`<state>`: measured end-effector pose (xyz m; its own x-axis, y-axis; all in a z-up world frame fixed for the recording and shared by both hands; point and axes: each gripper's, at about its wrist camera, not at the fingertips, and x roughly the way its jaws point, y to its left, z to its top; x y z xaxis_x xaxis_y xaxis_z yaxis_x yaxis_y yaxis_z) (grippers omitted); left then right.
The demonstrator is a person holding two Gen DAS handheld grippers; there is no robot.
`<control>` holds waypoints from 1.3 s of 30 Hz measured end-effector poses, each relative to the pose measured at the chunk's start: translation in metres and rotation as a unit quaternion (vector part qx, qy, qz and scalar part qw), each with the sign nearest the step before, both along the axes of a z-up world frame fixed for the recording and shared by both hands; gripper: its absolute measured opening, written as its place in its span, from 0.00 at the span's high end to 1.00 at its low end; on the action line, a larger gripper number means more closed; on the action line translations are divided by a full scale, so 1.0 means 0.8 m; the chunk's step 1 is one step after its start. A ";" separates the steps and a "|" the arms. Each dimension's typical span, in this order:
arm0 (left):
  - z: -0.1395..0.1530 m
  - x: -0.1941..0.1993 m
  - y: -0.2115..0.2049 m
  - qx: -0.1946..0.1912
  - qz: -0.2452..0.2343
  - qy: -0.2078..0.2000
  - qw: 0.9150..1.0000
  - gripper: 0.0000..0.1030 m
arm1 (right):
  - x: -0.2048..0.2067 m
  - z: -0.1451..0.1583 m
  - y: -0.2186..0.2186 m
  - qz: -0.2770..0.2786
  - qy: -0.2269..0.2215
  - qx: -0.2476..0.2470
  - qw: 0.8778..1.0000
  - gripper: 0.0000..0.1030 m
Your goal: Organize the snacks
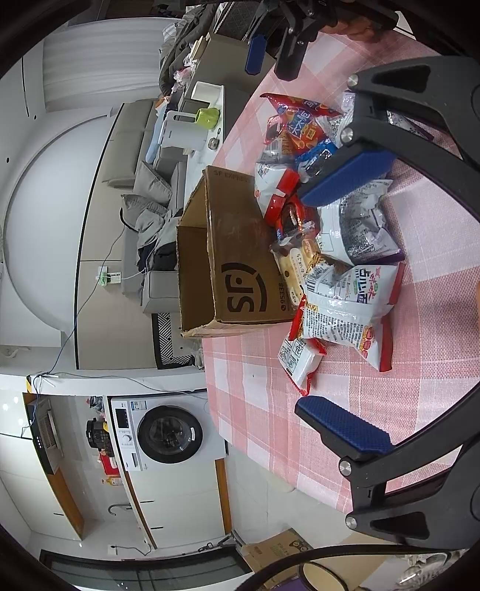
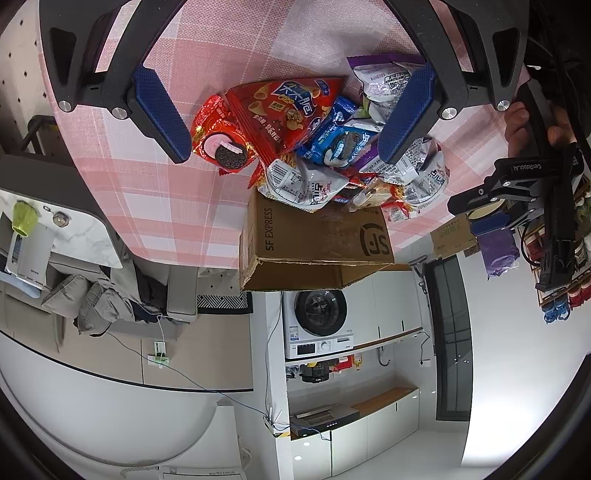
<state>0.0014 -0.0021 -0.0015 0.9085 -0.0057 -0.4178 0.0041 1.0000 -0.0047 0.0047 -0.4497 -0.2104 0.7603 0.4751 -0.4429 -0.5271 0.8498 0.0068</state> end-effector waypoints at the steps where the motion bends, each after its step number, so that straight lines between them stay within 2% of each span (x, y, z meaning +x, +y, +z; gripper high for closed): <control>1: 0.000 0.000 0.000 0.000 0.000 0.000 1.000 0.01 | 0.000 0.000 0.000 0.000 0.000 0.000 1.000 0.00; 39: 0.000 0.000 0.000 0.001 0.000 0.001 1.000 0.01 | 0.001 -0.002 0.000 -0.006 0.004 -0.004 1.000 0.00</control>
<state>0.0015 -0.0024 -0.0015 0.9075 -0.0053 -0.4199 0.0049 1.0000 -0.0020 0.0055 -0.4501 -0.2119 0.7619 0.4633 -0.4526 -0.5176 0.8556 0.0046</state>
